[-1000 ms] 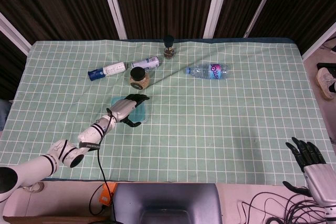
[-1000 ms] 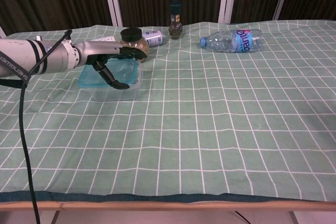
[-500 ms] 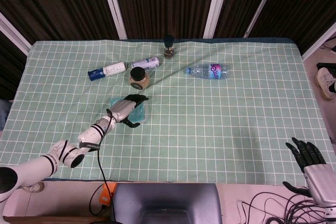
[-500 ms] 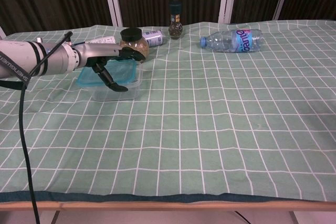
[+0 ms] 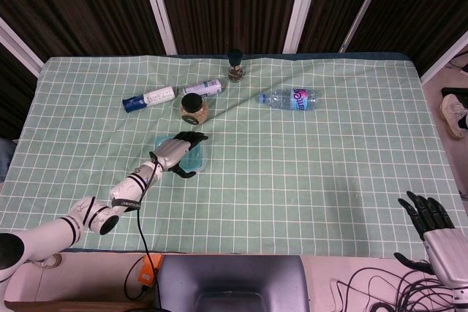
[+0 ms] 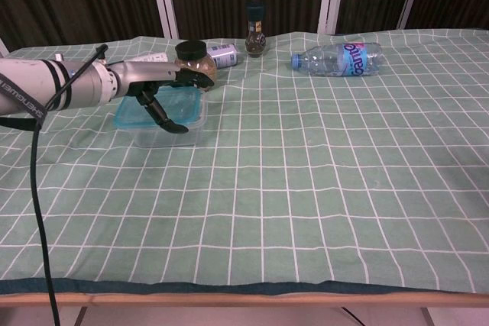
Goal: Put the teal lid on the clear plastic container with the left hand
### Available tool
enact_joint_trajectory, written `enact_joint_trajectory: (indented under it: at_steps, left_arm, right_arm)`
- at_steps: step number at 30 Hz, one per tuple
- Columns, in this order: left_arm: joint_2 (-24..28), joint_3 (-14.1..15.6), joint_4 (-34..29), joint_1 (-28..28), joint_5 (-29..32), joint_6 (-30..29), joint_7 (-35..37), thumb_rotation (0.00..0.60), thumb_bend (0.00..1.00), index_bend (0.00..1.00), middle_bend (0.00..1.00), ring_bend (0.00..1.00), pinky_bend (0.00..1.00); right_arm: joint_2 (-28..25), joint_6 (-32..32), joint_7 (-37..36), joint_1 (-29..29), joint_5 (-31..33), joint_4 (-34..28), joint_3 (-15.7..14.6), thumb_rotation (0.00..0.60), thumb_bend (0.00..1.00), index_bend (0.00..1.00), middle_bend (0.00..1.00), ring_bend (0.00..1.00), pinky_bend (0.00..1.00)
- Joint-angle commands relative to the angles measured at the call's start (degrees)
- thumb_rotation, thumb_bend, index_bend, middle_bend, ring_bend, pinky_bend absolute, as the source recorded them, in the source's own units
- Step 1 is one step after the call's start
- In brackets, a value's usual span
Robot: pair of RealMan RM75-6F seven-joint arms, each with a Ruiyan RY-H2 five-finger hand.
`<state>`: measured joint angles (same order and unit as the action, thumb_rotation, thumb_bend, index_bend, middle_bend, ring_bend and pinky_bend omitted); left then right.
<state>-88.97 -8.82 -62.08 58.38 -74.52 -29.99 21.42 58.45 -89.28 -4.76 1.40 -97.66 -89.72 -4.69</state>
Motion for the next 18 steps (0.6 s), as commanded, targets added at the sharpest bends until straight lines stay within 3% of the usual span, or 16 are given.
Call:
enact_joint_trajectory:
  at_steps: [1, 13, 18]
  left_arm:
    - [0.19, -0.19, -0.44, -0.09, 0.17, -0.38, -0.51, 0.6, 0.25, 0.0, 0.0, 0.0, 0.0]
    - [0.91, -0.51, -3.17, -0.33, 1.34, -1.34, -3.96, 0.6, 0.25, 0.0, 0.0, 0.0, 0.0]
    - [2.85, -1.11, -7.24, -1.12, 1.02, -4.91, -6.88, 0.6, 0.25, 0.0, 0.0, 0.0, 0.0]
  right_arm:
    - [-0.02, 0.02, 0.02, -0.01, -0.02, 0.01, -0.01, 0.6, 0.22, 0.0, 0.0, 0.0, 0.0]
    - [-0.14, -0.57, -0.52, 0.16, -0.52, 0.23, -0.14, 0.6, 0.22, 0.0, 0.0, 0.0, 0.0]
    - [-0.16, -0.23, -0.5, -0.02, -0.71, 0.29, -0.26, 0.6, 0.22, 0.0, 0.0, 0.0, 0.0]
